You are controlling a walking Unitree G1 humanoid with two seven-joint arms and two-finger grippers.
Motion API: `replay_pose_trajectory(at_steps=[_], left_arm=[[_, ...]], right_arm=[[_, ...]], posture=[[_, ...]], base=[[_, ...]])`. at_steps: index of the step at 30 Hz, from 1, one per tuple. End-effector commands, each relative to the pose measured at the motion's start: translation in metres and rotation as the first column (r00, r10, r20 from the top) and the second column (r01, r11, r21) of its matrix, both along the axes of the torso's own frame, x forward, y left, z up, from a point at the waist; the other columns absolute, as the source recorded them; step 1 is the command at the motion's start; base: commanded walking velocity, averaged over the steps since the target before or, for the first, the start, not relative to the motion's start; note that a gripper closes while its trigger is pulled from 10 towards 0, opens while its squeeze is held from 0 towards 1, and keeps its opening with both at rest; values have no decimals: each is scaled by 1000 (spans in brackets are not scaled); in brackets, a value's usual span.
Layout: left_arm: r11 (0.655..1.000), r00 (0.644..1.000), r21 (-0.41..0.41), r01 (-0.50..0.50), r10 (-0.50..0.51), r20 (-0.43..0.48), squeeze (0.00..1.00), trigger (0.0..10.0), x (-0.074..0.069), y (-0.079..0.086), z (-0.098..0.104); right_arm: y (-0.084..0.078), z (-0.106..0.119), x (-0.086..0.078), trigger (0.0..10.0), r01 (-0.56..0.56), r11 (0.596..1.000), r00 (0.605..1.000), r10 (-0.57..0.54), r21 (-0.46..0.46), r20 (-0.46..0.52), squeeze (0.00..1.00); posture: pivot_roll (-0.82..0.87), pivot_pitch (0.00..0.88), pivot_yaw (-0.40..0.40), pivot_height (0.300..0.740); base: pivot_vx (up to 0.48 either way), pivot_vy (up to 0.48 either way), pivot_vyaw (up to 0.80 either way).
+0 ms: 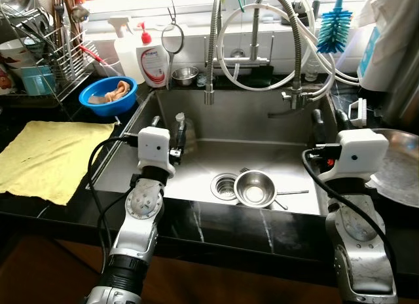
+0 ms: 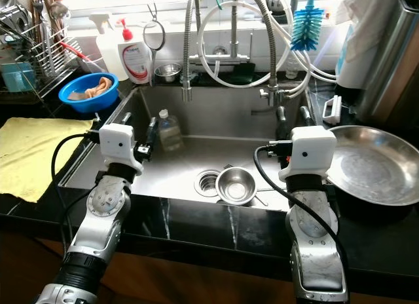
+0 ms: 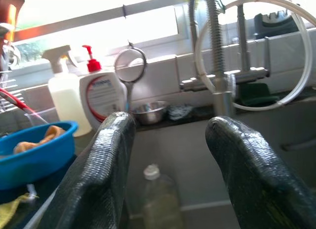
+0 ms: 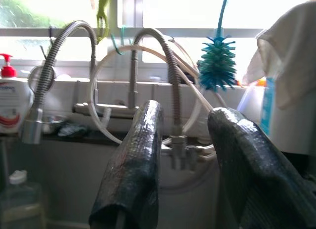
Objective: Kitchen organization
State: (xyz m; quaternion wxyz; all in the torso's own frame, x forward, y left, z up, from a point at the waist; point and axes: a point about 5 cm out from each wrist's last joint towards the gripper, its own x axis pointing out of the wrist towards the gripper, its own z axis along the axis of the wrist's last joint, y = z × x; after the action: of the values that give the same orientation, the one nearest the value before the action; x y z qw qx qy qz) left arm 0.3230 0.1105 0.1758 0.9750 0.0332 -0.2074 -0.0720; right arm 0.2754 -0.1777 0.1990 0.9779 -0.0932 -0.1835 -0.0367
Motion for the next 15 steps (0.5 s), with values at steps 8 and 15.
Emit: replay_pose_trajectory(at_steps=[8,15], left_arm=[[999,999,45,-15,14,28,0,10000,2,6,4],[999,1000,35,-4,3,22,0,10000,1,3,3]], right_arm=[[7,-4,1,10000,-15,1000,1000,15,-3,3,0],[8,-4,1,10000,-22,1000,1000,22,-13,10,0]], posture=[[-258,0,110,740],[-264,0,113,740]], base=[[0,266,-506],[0,0,0]])
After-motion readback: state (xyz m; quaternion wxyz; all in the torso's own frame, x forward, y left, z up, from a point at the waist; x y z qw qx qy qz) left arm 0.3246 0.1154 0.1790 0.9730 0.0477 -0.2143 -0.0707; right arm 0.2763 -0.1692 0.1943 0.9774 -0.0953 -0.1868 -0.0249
